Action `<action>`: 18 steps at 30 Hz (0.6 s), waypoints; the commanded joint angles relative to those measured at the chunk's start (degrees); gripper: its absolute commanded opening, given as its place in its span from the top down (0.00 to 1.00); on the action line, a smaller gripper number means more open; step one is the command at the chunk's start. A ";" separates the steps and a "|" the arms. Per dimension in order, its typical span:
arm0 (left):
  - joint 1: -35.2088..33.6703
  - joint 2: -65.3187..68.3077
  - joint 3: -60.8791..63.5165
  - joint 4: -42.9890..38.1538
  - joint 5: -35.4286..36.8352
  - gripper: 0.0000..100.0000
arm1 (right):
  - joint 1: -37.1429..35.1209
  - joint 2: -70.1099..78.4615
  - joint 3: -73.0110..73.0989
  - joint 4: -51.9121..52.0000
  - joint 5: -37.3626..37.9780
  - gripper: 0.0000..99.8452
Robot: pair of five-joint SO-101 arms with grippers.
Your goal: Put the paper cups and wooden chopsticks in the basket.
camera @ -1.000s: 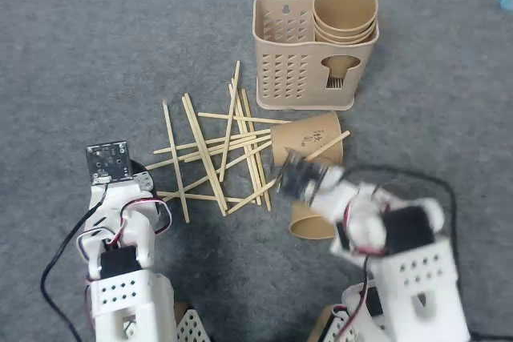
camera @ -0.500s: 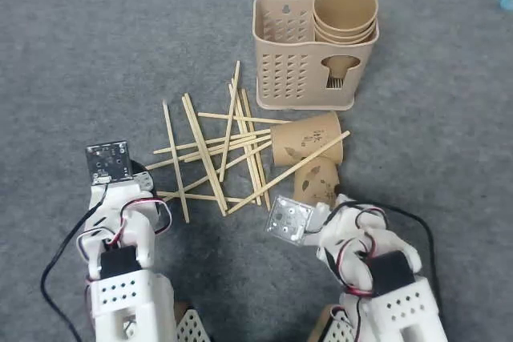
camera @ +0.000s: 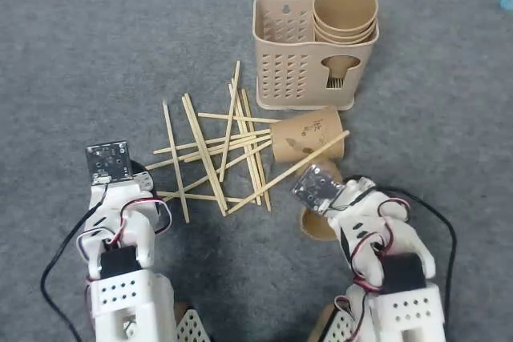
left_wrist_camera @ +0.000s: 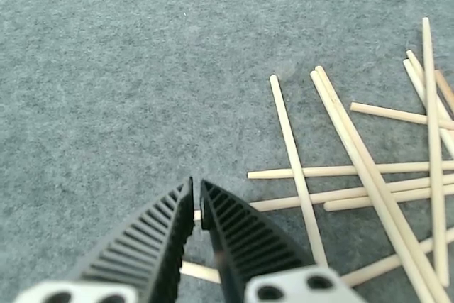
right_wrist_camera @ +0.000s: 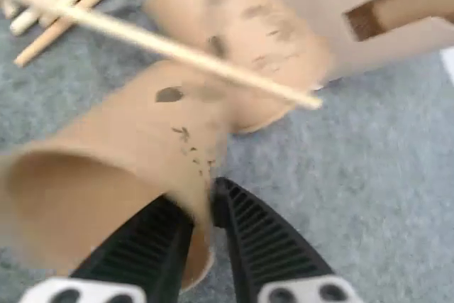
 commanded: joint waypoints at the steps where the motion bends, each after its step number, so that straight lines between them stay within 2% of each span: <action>1: -0.35 -0.97 -0.31 -1.49 -0.79 0.99 | 0.31 -0.66 -9.67 6.02 -2.29 0.99; 10: -0.26 -0.97 -0.31 -1.41 -0.79 0.99 | 0.48 0.75 -24.88 22.90 -2.46 0.99; 14: -0.26 -0.97 -0.31 -1.41 -0.79 0.99 | 1.63 9.36 -31.91 27.56 -3.34 0.99; 18: -0.35 -0.97 -0.31 -1.32 -0.79 0.99 | 6.37 23.43 -41.58 29.85 -8.44 0.99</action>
